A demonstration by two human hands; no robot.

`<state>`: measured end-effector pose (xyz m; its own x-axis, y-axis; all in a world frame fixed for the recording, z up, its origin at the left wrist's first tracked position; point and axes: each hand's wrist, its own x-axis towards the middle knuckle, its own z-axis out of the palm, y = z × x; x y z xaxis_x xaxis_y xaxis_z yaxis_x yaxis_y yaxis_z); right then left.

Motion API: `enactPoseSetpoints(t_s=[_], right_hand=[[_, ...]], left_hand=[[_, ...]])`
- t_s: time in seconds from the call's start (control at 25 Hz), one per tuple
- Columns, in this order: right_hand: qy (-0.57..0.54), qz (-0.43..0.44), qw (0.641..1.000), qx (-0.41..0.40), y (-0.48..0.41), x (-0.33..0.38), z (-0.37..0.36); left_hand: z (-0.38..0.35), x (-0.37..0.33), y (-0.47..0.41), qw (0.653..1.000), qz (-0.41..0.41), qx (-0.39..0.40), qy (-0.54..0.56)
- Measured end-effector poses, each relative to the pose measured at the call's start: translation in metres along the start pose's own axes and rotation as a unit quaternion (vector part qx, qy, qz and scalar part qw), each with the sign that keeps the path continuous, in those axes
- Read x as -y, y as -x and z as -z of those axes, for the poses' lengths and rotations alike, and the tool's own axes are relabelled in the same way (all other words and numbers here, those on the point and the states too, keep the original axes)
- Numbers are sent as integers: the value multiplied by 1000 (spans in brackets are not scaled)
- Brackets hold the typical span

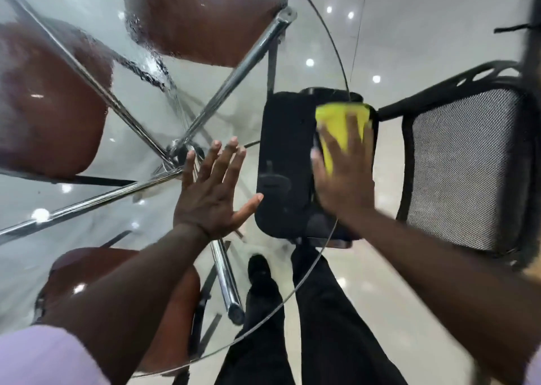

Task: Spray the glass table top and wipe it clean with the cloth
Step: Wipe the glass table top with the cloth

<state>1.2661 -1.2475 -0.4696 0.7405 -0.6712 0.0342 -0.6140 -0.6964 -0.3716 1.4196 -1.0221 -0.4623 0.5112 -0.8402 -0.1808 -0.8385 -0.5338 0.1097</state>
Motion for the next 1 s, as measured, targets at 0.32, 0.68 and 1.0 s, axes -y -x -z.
enactPoseSetpoints(t_s=[0.32, 0.68, 1.0], right_hand=[[-179, -237, 953, -51, 49, 25, 5], [-124, -262, 957, -13, 26, 17, 8], [-238, -288, 927, 42, 217, 99, 5]], left_hand=[[5, -4, 8, 1000, 10, -4, 3], [4, -4, 15, 1000, 0, -30, 7], [20, -37, 116, 994, -12, -1, 108]])
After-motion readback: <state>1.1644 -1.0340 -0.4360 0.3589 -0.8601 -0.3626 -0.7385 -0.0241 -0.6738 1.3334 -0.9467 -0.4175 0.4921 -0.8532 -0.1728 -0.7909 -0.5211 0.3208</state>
